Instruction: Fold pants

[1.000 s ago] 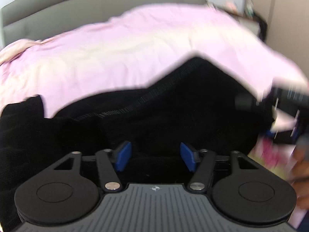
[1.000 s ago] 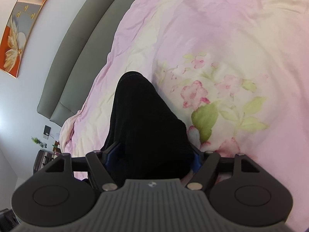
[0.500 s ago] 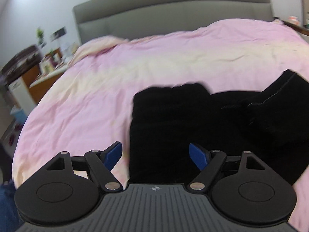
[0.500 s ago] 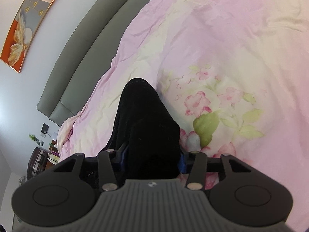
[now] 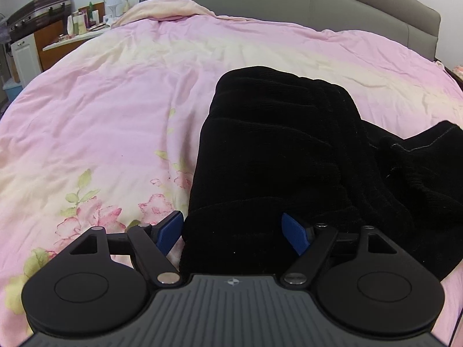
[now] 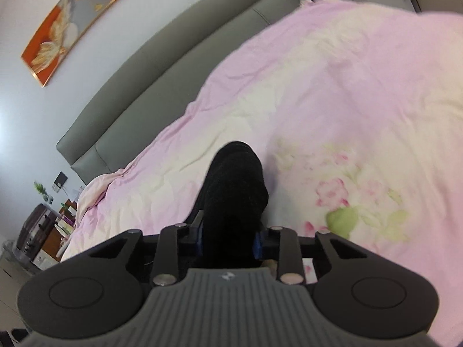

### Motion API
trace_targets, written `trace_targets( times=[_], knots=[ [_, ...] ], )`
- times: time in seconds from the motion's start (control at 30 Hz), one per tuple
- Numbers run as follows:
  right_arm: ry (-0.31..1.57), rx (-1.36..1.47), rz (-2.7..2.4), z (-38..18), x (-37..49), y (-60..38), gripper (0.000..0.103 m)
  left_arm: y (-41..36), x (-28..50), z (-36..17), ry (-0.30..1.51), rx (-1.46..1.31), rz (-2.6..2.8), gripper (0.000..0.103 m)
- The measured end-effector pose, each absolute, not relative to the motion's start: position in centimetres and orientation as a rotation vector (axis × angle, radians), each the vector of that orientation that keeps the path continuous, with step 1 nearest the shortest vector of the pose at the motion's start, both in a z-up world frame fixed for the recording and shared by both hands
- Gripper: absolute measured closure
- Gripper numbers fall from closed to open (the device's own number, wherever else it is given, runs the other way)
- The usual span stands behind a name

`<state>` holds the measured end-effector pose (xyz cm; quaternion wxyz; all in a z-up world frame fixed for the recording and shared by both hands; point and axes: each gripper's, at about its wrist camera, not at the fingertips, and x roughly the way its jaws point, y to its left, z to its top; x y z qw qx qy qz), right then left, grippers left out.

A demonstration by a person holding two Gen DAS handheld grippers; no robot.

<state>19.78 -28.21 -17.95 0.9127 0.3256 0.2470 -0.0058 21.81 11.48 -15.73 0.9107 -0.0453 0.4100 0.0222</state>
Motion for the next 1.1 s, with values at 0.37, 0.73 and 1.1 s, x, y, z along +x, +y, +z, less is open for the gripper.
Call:
trace_targets(
  times=[0.37,0.73,1.1],
  knots=[
    [0.235,0.121,0.160,-8.9,18.3,-10.9,0.079,14.7,21.5,-16.7,0.844,-0.294,-0.030,0.012],
    [0.150,-0.379,0.492,-12.8,16.9,7.1,0.081,18.6,20.9,-18.1,0.874,-0.543,-0.064,0.013],
    [0.081,-0.463,0.496,-13.7,14.4,8.7,0.082,19.6,20.9,-19.0,0.888,-0.653,-0.061,0.012]
  ],
)
